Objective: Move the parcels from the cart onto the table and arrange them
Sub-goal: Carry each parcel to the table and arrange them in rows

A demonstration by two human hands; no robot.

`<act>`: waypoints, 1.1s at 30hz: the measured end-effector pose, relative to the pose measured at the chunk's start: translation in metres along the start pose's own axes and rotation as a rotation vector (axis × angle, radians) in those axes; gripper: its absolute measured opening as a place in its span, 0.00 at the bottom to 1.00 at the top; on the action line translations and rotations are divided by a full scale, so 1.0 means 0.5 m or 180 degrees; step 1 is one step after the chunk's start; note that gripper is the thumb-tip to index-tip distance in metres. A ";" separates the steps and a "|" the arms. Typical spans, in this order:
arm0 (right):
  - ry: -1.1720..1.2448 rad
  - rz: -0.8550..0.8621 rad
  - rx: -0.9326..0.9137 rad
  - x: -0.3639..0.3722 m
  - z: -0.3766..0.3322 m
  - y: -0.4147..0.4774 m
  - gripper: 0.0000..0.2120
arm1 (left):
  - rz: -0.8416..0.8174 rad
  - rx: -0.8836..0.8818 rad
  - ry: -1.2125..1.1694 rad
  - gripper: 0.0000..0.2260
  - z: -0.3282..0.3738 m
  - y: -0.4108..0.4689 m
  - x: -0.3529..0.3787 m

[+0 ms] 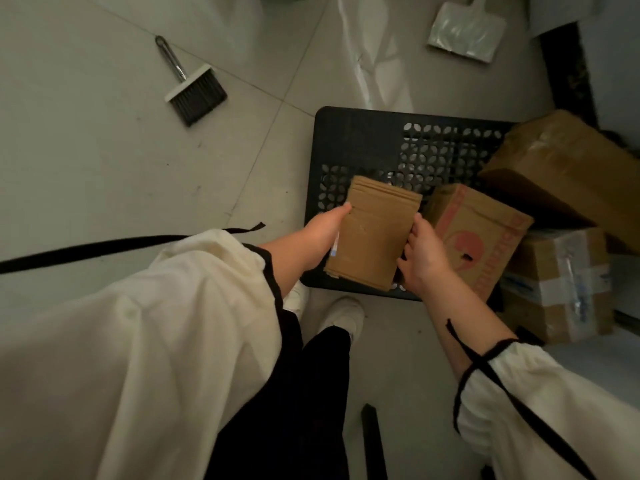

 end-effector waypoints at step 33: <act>0.0783 -0.0837 -0.4554 -0.024 -0.599 -1.586 0.25 | -0.0115 0.5279 0.0290 0.20 0.566 -1.572 -0.103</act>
Point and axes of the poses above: each hand's wrist, its own y-axis towards the middle knuckle, its own x-axis out of the palm, z = x × y, the point moved 6 cm from there along y, towards the middle knuckle, and after that the axes turned 5 degrees about -y, right-handed, at the moved point
